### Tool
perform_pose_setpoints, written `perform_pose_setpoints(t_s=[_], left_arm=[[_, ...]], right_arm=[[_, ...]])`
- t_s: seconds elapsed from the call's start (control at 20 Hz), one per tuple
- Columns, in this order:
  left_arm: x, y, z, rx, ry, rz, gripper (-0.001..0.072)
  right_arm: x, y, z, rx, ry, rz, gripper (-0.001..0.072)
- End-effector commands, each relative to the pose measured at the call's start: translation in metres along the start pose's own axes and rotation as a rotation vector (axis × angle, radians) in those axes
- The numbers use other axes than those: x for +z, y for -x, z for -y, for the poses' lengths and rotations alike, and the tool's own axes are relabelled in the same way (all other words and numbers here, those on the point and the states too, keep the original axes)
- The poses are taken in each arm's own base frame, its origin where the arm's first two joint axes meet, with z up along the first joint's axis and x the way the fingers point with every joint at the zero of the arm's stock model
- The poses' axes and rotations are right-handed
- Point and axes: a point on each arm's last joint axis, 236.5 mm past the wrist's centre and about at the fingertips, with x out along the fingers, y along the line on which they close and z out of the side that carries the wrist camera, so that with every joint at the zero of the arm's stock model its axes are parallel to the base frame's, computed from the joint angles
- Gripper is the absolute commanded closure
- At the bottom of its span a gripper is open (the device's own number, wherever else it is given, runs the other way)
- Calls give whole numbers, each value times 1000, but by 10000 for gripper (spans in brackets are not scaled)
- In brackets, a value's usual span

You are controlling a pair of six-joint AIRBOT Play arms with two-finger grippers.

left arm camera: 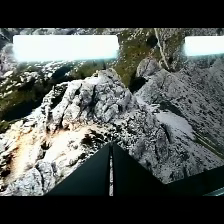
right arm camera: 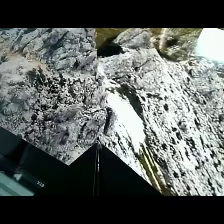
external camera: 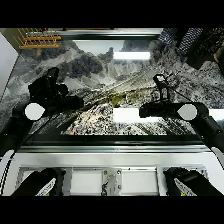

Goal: Fold the clothes and pants, and hang the long-sleeved shirts on hangers.

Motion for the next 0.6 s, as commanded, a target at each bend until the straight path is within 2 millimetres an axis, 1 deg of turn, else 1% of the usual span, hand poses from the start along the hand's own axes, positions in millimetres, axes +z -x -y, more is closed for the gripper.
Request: perform_pose_setpoints(t_s=[0.0,0.5,0.55], left_arm=[[0,0,0,-1,-1,0,702],[0,0,0,0,-2,1,702],[2,0,-1,2,-3,10,702]], right_arm=[[0,0,0,1,0,-2,693],[0,0,0,1,0,-1,693],[0,0,0,1,0,-2,693]])
